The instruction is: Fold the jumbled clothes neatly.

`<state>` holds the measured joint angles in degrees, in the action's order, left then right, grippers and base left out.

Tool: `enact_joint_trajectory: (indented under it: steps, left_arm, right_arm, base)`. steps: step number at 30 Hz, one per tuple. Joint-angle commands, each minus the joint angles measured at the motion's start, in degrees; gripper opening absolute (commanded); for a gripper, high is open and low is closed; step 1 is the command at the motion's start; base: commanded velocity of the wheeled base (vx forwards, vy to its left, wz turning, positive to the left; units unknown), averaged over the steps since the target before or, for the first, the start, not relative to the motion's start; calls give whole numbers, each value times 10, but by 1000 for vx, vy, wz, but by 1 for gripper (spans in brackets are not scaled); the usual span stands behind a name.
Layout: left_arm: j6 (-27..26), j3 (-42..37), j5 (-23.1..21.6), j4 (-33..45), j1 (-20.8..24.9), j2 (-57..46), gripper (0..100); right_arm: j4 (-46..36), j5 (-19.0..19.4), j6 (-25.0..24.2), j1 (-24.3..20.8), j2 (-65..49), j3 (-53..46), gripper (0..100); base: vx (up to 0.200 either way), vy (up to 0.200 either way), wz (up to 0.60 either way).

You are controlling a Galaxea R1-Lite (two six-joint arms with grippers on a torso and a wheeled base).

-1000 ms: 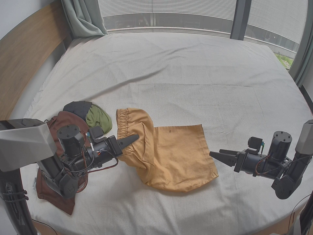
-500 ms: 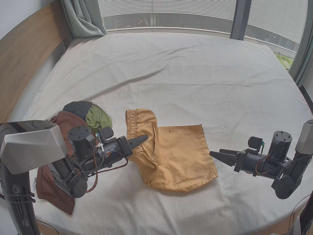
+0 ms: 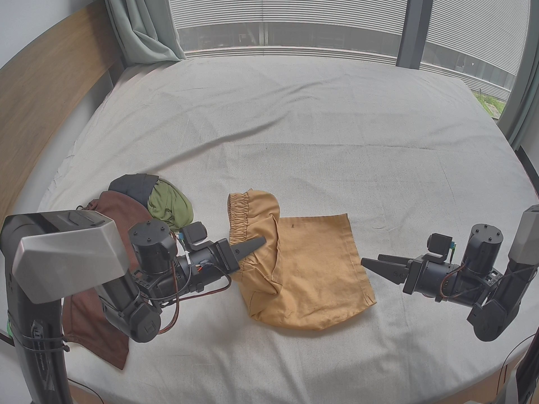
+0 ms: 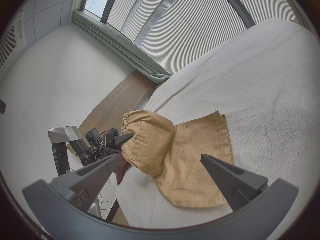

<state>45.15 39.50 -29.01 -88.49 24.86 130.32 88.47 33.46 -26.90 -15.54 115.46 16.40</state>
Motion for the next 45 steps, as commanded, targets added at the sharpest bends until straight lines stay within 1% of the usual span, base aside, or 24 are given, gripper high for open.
enact_joint_trajectory:
  steps: [1, 5, 7, 29, 38, 39, 45]
  left_arm:
    - [20, 21, 10, 0, 17, 22, 0]
    - [46, 45, 24, 0, 27, 31, 0]
    - [49, 54, 25, 1, 32, 37, 0]
    - [49, 108, 30, 2, 81, 121, 0]
    - [49, 123, 33, 9, 79, 123, 0]
    - [49, 124, 33, 9, 78, 123, 100]
    - [48, 127, 33, 4, 81, 122, 100]
  right_arm:
    - [0, -1, 0, -1, 0, 2, 100]
    - [0, -1, 0, -2, -1, 2, 100]
    - [0, -1, -1, 0, -1, 3, 100]
    - [0, -1, -2, 1, 1, 11, 100]
    - [0, -1, -2, 2, 1, 12, 100]
    - [0, -1, -2, 1, 1, 12, 100]
    - [0, -1, -2, 2, 1, 12, 100]
  base:
    - [0, 0, 0]
    - [0, 0, 0]
    - [0, 0, 0]
    - [0, 0, 0]
    - [0, 0, 0]
    - [0, 0, 0]
    - [0, 0, 0]
